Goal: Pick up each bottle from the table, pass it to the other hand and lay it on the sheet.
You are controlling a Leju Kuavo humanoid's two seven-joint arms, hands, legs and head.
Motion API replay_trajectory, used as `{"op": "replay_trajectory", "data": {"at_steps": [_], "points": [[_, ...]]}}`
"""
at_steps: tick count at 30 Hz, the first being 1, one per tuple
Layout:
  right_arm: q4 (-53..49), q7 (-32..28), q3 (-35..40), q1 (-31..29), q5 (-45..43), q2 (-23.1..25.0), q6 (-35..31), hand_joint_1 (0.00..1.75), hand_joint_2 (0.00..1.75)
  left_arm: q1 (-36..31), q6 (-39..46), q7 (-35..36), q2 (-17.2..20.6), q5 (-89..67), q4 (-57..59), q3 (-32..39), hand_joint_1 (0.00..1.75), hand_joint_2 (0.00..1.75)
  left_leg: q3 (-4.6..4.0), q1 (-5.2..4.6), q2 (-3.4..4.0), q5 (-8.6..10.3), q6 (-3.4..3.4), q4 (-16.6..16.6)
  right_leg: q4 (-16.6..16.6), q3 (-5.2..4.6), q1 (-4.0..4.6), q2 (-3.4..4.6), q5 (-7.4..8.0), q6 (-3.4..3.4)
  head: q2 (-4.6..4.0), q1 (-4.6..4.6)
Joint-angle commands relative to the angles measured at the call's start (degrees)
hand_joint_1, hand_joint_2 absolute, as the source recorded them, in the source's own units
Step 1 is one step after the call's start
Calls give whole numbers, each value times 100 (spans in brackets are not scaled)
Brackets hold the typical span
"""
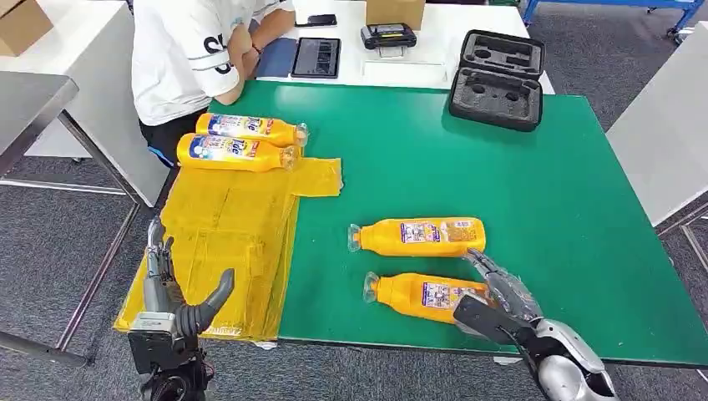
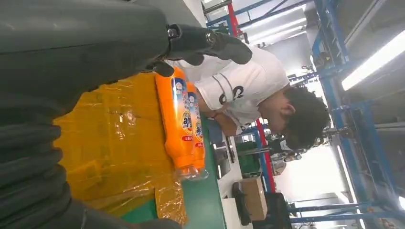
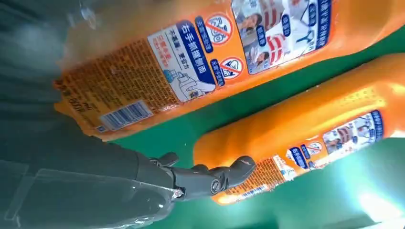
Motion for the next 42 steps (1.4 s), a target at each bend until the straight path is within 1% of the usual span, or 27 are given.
{"op": "replay_trajectory", "data": {"at_steps": [1,2,4,5,8,9,10,12,13,15,16,17,18,19,21,22,24,25,28,37,39,40,41,42], "points": [[852,-28,353,-431,-11,177,20,0,175,-85,-12,37,41,16,260,2,0,175,32,5,14,-10,-8,-8,-10,28,5,15,-4,-9,0,-2],[882,-9,402,-454,-19,142,31,0,175,-91,-22,47,47,21,262,0,0,175,26,5,10,-7,-7,-7,-10,23,5,12,-2,-7,0,0],[913,24,435,-447,-67,90,70,0,175,-110,-44,51,50,44,281,0,0,175,52,6,11,-16,-12,-9,-12,47,7,14,-10,-13,0,-2],[926,29,433,-421,-78,74,79,0,175,-119,-50,51,50,50,295,-3,0,175,35,4,4,-9,-8,-8,-10,31,5,7,-6,-9,0,0],[861,56,428,-276,-75,45,139,0,175,-121,-67,47,34,65,314,-4,0,175,65,7,2,-19,-13,-12,-15,63,8,5,-16,-15,0,-2],[840,78,422,-224,-83,25,177,2,175,-124,-80,46,33,73,315,-7,0,175,29,5,-3,-6,-6,-7,-10,27,5,-1,-5,-7,0,0],[839,77,420,-207,-82,19,171,2,175,-125,-79,46,31,73,316,-7,0,175,46,5,-5,-11,-9,-11,-14,44,6,-3,-11,-10,0,0],[839,77,420,-207,-82,19,171,2,175,-125,-79,46,31,73,316,-7,0,175,33,4,-6,-5,-6,-8,-11,31,4,-5,-6,-7,0,0],[839,77,420,-207,-82,19,171,2,175,-125,-79,46,31,73,316,-7,0,175,47,6,-7,-11,-9,-9,-13,46,6,-6,-12,-10,0,0],[839,77,420,-207,-82,19,171,2,175,-125,-79,46,31,73,316,-7,0,175,32,4,-6,-4,-6,-8,-11,31,4,-5,-5,-7,0,-2],[820,92,399,-205,-143,27,236,28,175,-130,-88,46,35,76,320,-8,0,175,49,6,-7,-10,-9,-11,-15,49,6,-6,-11,-10,0,0],[770,140,407,-165,-164,-26,332,145,175,-143,-105,48,38,89,331,-8,0,175,43,6,-5,-8,-8,-9,-13,41,6,-4,-8,-8,0,0],[764,151,423,-157,-159,-61,367,168,175,-155,-127,52,43,110,338,-7,0,175,33,4,-6,-4,-6,-7,-10,31,4,-5,-5,-6,0,0],[774,176,451,-156,-169,-132,472,169,175,-179,-149,55,49,127,354,-11,0,175,51,5,-10,-11,-9,-9,-13,51,5,-9,-13,-10,0,0],[774,184,424,-119,-221,-217,550,173,175,-218,-169,57,58,144,390,-17,0,175,40,3,-11,-4,-6,-8,-10,39,3,-11,-7,-6,0,-2],[760,192,430,-102,-238,-267,604,173,175,-224,-171,58,60,151,402,-16,0,175,58,5,-16,-9,-9,-11,-14,59,5,-15,-14,-10,0,0],[700,233,400,-35,-276,-370,707,175,175,-234,-201,60,70,192,424,-12,0,175,52,3,-14,-5,-5,-7,-11,51,3,-14,-9,-6,0,-2],[693,239,376,-26,-313,-393,760,175,175,-243,-225,58,74,213,435,-14,0,175,65,3,-20,-8,-7,-9,-13,67,3,-20,-14,-9,0,0],[751,280,363,-181,-351,-455,856,175,175,-261,-240,62,71,236,439,-1,0,175,64,4,-19,-6,-7,-10,-14,64,4,-18,-11,-9,0,2],[756,283,366,-205,-362,-443,875,175,175,-259,-241,62,71,237,436,0,0,175,76,4,-8,-9,-9,-9,-12,74,4,-7,-10,-11,0,-4],[824,338,445,-355,-364,-533,970,175,175,-287,-292,79,79,292,433,5,0,175,64,3,-6,-5,-5,-6,-11,62,4,-5,-5,-6,0,-2],[831,339,446,-395,-388,-559,1013,175,175,-296,-299,82,83,299,436,1,0,175,85,6,-7,-12,-11,-10,-16,84,7,-6,-13,-13,0,0],[848,348,447,-508,-424,-634,1096,175,175,-287,-304,90,97,323,429,12,0,175,75,3,-6,-9,-7,-5,-11,74,4,-5,-9,-9,0,0],[845,343,470,-579,-450,-713,1161,175,175,-266,-310,91,103,346,415,18,0,175,83,5,-4,-12,-10,-7,-14,81,5,-3,-11,-12,0,0]]}}
